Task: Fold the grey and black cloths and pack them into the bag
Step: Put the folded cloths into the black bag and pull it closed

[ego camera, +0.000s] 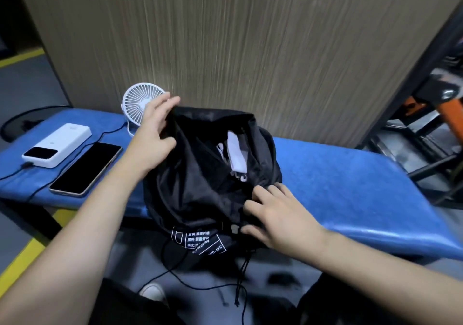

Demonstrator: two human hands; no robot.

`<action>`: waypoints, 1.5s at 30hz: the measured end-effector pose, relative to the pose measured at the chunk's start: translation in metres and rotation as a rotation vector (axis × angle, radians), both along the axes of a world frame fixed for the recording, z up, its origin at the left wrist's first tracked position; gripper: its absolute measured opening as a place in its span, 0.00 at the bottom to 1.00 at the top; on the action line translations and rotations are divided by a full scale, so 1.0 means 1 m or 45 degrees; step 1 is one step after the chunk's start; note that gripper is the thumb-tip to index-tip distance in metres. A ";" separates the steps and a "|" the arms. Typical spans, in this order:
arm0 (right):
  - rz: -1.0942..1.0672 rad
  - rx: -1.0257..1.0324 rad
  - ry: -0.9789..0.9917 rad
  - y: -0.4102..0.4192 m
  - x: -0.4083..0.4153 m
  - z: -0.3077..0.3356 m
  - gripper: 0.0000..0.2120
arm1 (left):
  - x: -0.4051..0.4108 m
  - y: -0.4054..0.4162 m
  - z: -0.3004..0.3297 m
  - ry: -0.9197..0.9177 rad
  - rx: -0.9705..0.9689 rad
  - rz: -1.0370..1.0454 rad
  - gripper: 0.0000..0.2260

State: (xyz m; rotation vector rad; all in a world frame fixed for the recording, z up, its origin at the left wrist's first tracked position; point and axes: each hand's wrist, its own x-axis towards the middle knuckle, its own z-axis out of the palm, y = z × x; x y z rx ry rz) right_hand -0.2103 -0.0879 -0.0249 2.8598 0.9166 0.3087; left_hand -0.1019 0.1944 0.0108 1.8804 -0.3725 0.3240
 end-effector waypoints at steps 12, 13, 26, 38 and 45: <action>-0.022 0.484 -0.084 -0.028 0.006 0.027 0.10 | -0.027 0.002 -0.002 -0.113 1.233 -0.325 0.25; -0.033 0.494 -0.087 -0.030 0.007 0.028 0.11 | -0.027 0.001 -0.003 -0.088 1.241 -0.346 0.26; -0.132 1.036 0.159 -0.043 0.021 0.058 0.14 | -0.006 -0.132 0.034 -0.415 1.098 -0.703 0.49; -0.311 1.687 0.478 -0.059 0.011 0.053 0.19 | 0.008 -0.145 0.045 -0.202 0.957 -0.901 0.14; -0.507 1.677 0.539 -0.053 0.015 0.040 0.11 | 0.000 -0.156 0.043 -0.141 0.924 -0.808 0.11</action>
